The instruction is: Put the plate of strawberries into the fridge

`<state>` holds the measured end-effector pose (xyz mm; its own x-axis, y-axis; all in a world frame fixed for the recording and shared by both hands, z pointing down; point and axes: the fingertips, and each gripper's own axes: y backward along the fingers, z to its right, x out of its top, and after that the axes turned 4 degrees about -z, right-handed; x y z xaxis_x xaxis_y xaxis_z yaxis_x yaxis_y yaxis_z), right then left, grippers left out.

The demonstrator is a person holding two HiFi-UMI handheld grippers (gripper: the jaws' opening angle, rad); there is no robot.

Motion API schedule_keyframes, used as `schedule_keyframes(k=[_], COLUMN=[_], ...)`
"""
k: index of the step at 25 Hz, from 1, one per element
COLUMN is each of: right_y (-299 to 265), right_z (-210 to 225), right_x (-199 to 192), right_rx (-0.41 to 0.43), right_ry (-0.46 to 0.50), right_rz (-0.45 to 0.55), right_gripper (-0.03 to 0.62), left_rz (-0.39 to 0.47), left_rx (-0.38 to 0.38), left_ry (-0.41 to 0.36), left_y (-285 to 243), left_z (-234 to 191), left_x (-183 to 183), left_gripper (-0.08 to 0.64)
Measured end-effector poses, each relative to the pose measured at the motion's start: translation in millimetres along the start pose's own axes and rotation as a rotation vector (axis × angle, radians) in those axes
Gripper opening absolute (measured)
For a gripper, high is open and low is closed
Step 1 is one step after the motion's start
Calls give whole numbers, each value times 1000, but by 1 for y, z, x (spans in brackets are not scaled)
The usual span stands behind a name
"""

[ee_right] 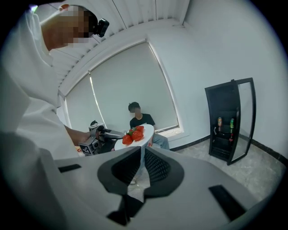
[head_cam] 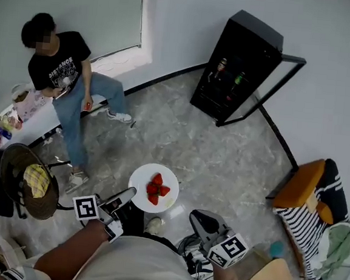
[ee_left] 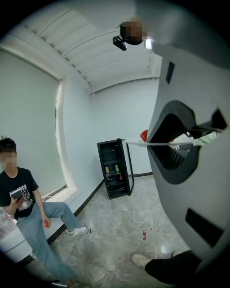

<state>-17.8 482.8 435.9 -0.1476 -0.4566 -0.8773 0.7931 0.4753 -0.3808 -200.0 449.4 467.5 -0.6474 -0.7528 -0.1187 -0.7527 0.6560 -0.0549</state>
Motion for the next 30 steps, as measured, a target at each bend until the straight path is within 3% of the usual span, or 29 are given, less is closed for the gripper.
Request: schedule_keyframes(k=[4, 7, 13, 17, 21, 24, 30], right_y=[-3, -5, -27, -45, -54, -51, -42], right_z=[44, 101, 164, 190, 213, 250, 334], right_x=[18, 45, 96, 119, 130, 139, 154], right_rx=[-85, -154, -244, -300, -316, -323, -276], right_ry=[-16, -31, 3, -21, -30, -27, -16], right_rz=[8, 15, -11, 13, 2, -1, 5], right_gripper=[35, 114, 117, 118, 118, 123, 123], left_rz=[-77, -118, -219, -281, -284, -288, -225], left_rx=[-11, 4, -48, -48, -73, -50, -22], left_ry=[13, 25, 34, -30, 19, -57, -77], left_y=[-57, -123, -218, -254, -292, -329, -404], left_z=[-7, -14, -6, -12, -16, -26, -31], left_x=[24, 55, 108, 139, 158, 174, 194], left_gripper=[21, 21, 21, 21, 21, 21, 21])
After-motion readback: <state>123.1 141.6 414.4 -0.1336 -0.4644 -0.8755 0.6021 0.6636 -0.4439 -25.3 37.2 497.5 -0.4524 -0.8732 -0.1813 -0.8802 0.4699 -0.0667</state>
